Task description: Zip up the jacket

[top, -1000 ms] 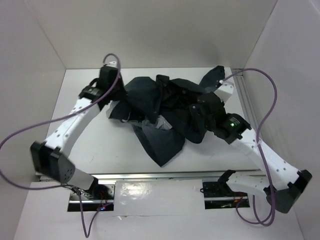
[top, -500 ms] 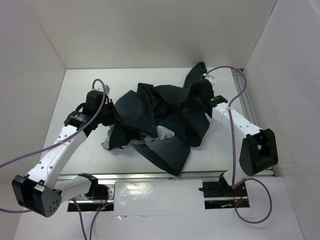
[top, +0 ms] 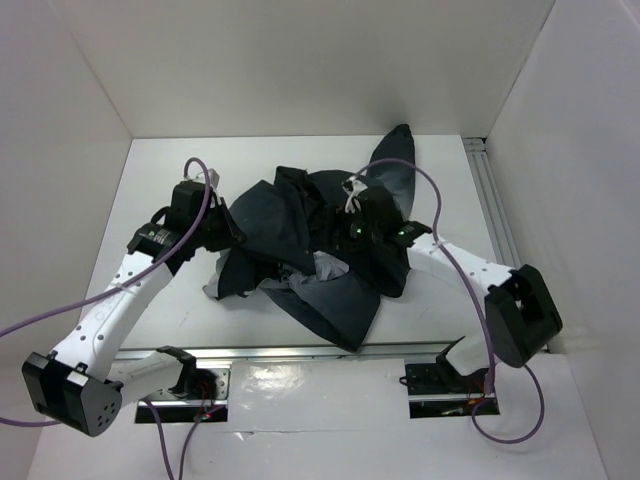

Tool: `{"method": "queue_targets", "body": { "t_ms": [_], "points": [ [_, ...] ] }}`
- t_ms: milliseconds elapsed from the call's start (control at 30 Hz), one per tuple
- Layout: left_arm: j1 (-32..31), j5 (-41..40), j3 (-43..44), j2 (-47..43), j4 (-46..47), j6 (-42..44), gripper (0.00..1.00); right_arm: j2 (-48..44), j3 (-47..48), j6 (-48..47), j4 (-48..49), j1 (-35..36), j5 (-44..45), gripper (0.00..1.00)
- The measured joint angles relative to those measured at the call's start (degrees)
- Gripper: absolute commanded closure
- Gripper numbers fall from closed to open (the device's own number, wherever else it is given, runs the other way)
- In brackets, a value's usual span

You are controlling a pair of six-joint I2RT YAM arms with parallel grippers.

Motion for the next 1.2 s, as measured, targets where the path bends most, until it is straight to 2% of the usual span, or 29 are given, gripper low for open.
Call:
{"method": "queue_targets", "body": {
  "t_ms": [200, 400, 500, 600, 633, 700, 833, 867, 900, 933, 1033, 1067, 1100, 1133, 1200],
  "points": [
    [0.0, 0.0, 0.0, 0.0, 0.04, 0.0, 1.0, 5.14, -2.75, 0.39, 2.01, 1.18, -8.68, 0.17],
    [-0.02, 0.02, -0.04, 0.0, 0.11, 0.02, 1.0, 5.86, -2.36, -1.92, 4.04, 6.12, -10.08, 0.3],
    [-0.02, 0.02, -0.24, 0.0, 0.42, 0.02, 1.0, 5.84, -2.36, -2.43, 5.14, 6.8, -10.16, 0.31],
    [-0.02, 0.02, -0.28, 0.0, 0.48, 0.02, 1.0, 5.84, -2.36, -2.45, 5.95, 7.04, -10.25, 0.37],
    [-0.02, 0.02, -0.33, 0.0, 0.52, 0.02, 1.0, 5.84, -2.36, -2.49, 6.08, 7.08, -10.25, 0.47],
    [-0.02, 0.15, -0.39, 0.0, 0.59, 0.07, 1.0, 5.81, -2.38, -2.69, 6.29, 7.15, -9.88, 0.53],
    [-0.04, 0.28, -0.46, 0.0, 0.94, 0.09, 1.0, 4.63, -2.71, -2.8, 6.4, 7.15, -7.3, 0.76],
    [-0.04, 0.28, -0.63, 0.0, 1.09, 0.09, 1.0, 4.04, -2.82, -2.82, 6.54, 7.15, -6.67, 0.83],
    [-0.04, 0.31, -0.9, 0.0, 1.18, 0.11, 1.0, 3.5, -2.86, -2.78, 6.64, 7.15, -6.08, 0.96],
    [-0.04, 0.33, -1.18, 0.0, 1.27, 0.13, 1.0, 2.97, -2.86, -2.95, 6.8, 7.15, -5.64, 1.0],
    [-0.04, 0.57, -1.88, 0.0, 1.25, 0.46, 1.0, 1.68, -2.73, -3.15, 6.62, 7.15, -4.76, 1.0],
    [-0.04, 0.68, -1.92, 0.0, 1.25, 1.05, 0.81, 1.33, -2.6, -3.56, 6.34, 7.15, -4.42, 1.0],
    [-0.04, 0.7, -1.95, 0.0, 1.25, 1.42, 0.47, 0.96, -2.4, -4.09, 5.92, 7.15, -4.15, 1.0],
    [-0.04, 0.66, -1.95, 0.0, 1.27, 2.16, 0.01, 0.48, -2.16, -4.68, 5.49, 7.15, -3.85, 1.0],
    [-0.04, 0.7, -1.92, 0.0, 1.29, 2.84, 0.0, -0.59, -1.2, -6.05, 4.09, 7.13, -3.23, 1.0]
  ]
}}
